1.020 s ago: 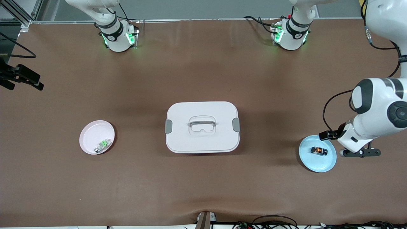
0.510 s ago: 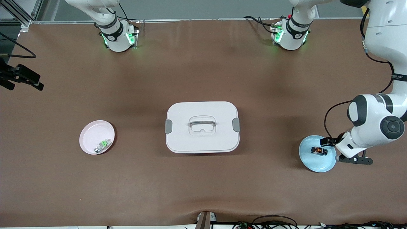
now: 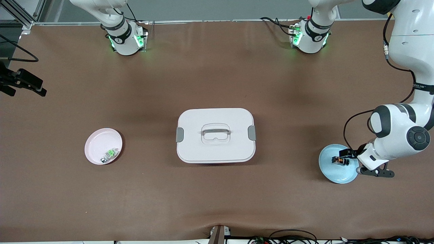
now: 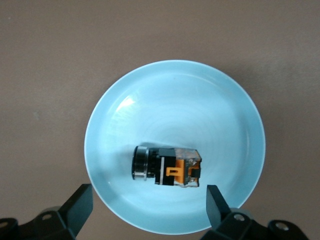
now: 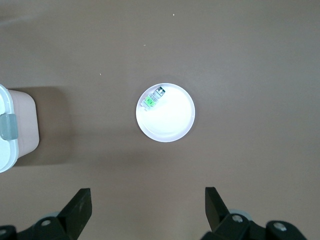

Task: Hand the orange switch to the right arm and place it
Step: 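Lower the left gripper and close it on the orange switch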

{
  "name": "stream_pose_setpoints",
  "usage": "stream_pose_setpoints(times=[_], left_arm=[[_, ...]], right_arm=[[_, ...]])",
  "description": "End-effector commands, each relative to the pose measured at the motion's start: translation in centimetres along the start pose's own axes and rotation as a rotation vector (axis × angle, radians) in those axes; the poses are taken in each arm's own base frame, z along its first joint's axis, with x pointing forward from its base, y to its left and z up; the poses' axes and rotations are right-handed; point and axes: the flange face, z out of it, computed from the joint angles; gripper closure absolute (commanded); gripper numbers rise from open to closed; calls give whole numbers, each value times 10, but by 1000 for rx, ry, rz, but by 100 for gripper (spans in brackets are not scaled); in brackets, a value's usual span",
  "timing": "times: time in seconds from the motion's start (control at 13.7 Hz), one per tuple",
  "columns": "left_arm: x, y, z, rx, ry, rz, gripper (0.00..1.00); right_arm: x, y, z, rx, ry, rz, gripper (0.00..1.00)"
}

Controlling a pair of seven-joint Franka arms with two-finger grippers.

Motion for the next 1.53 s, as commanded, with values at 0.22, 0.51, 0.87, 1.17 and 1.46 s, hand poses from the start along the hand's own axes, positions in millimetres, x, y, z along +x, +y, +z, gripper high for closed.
stream_pose_setpoints(times=[0.22, 0.51, 0.87, 1.17, 1.46], left_arm=[[5, 1, 23, -18, 32, 54, 0], [4, 6, 31, -21, 23, 100, 0], [3, 8, 44, -25, 14, 111, 0], [2, 7, 51, -28, 8, 134, 8], [2, 7, 52, -29, 6, 134, 45]], right_arm=[[0, 1, -1, 2, 6, -5, 0], [0, 1, -1, 2, 6, -5, 0], [0, 1, -1, 2, 6, -5, 0], [0, 1, -1, 2, 6, -5, 0], [0, 1, -1, 2, 6, -5, 0]])
